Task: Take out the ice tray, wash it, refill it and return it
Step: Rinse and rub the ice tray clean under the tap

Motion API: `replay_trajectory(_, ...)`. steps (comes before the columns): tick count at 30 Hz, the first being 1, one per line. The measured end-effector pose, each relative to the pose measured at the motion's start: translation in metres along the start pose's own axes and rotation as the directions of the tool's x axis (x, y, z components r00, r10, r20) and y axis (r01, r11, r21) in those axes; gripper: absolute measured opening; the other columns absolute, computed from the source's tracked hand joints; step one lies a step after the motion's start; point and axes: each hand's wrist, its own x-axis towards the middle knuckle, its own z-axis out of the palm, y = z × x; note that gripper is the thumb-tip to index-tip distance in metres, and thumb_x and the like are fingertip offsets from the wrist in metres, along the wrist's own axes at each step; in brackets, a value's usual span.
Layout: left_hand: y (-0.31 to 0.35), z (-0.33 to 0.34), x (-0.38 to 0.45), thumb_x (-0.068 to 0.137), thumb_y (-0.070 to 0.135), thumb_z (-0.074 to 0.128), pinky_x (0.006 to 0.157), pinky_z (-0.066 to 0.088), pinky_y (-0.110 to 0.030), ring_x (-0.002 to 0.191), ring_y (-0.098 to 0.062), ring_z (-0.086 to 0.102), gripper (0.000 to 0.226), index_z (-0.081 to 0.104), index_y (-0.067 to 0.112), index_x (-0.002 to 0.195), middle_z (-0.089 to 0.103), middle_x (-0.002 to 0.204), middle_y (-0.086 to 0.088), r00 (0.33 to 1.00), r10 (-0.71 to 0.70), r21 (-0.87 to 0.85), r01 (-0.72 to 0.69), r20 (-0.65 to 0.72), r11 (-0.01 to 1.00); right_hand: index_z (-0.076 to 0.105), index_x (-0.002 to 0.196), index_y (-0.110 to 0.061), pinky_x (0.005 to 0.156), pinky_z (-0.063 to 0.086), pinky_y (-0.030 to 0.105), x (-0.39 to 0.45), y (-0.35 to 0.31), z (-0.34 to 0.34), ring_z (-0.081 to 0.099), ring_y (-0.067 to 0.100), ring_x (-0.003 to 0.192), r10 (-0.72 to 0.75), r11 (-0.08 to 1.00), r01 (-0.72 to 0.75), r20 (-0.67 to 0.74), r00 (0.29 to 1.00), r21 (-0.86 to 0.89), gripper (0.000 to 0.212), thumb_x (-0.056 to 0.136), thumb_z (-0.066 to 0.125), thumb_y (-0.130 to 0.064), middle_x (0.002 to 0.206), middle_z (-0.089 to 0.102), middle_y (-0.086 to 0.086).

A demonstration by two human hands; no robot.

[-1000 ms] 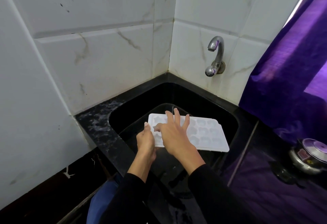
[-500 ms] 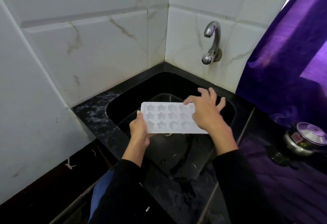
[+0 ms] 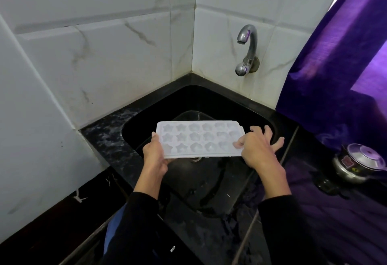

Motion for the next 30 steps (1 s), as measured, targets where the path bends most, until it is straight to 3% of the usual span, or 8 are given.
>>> replay_trajectory(4, 0.001, -0.003, 0.001, 0.101, 0.039, 0.037, 0.067, 0.054, -0.043, 0.082, -0.024, 0.065, 0.031, 0.055, 0.016, 0.091, 0.066, 0.092, -0.006, 1.0, 0.007, -0.008, -0.007, -0.015, 1.0, 0.071, 0.11, -0.025, 0.111, -0.01, 0.067, -0.005, 0.002, 0.009, -0.006, 0.035, 0.149, -0.04, 0.999, 0.039, -0.033, 0.999, -0.017, 0.054, 0.082, 0.052, 0.017, 0.155, 0.023, 0.01)
replay_trajectory(10, 0.0, -0.006, 0.002, 0.101, 0.04, 0.037, 0.066, 0.055, -0.043, 0.083, -0.025, 0.066, 0.03, 0.055, 0.017, 0.092, 0.067, 0.093, -0.006, 1.0, 0.002, 0.005, -0.002, -0.017, 1.0, 0.07, 0.113, -0.032, 0.11, -0.011, 0.069, -0.007, 0.003, 0.008, -0.006, 0.036, 0.148, 0.009, 0.999, -0.008, -0.016, 1.0, 0.039, 0.039, 0.092, 0.056, -0.002, 0.154, 0.027, 0.01)
replay_trajectory(17, 0.001, -0.007, 0.002, 0.101, 0.039, 0.038, 0.068, 0.054, -0.043, 0.083, -0.023, 0.066, 0.029, 0.054, 0.015, 0.102, 0.066, 0.093, -0.005, 0.999, 0.014, 0.001, -0.014, -0.037, 1.0, 0.066, 0.114, -0.04, 0.11, -0.011, 0.068, -0.014, 0.001, 0.015, -0.006, 0.036, 0.148, -0.006, 1.0, 0.006, -0.072, 0.997, 0.008, 0.062, 0.083, 0.054, 0.013, 0.156, 0.022, 0.01)
replay_trajectory(20, 0.001, -0.008, 0.001, 0.101, 0.04, 0.038, 0.072, 0.055, -0.046, 0.086, -0.025, 0.066, 0.03, 0.055, 0.016, 0.096, 0.066, 0.094, -0.006, 0.999, 0.015, 0.011, -0.015, -0.034, 1.0, 0.069, 0.109, -0.037, 0.11, -0.011, 0.068, -0.014, 0.0, 0.014, -0.006, 0.036, 0.148, 0.027, 0.999, -0.025, -0.046, 0.999, 0.031, 0.054, 0.085, 0.054, 0.009, 0.155, 0.024, 0.01)
replay_trajectory(25, -0.001, -0.004, -0.001, 0.101, 0.039, 0.037, 0.076, 0.055, -0.047, 0.083, -0.024, 0.065, 0.031, 0.055, 0.016, 0.091, 0.066, 0.092, -0.006, 0.999, 0.02, 0.022, -0.02, -0.028, 1.0, 0.064, 0.121, -0.034, 0.112, -0.01, 0.067, -0.015, -0.005, 0.014, -0.008, 0.036, 0.148, 0.046, 0.999, -0.048, -0.053, 0.998, -0.023, 0.053, 0.085, 0.055, 0.005, 0.157, 0.018, 0.011)
replay_trajectory(30, -0.002, -0.003, 0.001, 0.101, 0.04, 0.039, 0.076, 0.055, -0.045, 0.085, -0.025, 0.066, 0.031, 0.055, 0.017, 0.089, 0.066, 0.093, -0.006, 0.999, 0.022, 0.029, -0.021, -0.033, 0.999, 0.07, 0.11, -0.03, 0.11, -0.009, 0.069, -0.017, -0.004, 0.019, -0.006, 0.037, 0.148, 0.029, 0.998, -0.031, -0.047, 0.998, -0.048, 0.053, 0.081, 0.054, 0.012, 0.154, 0.025, 0.011)
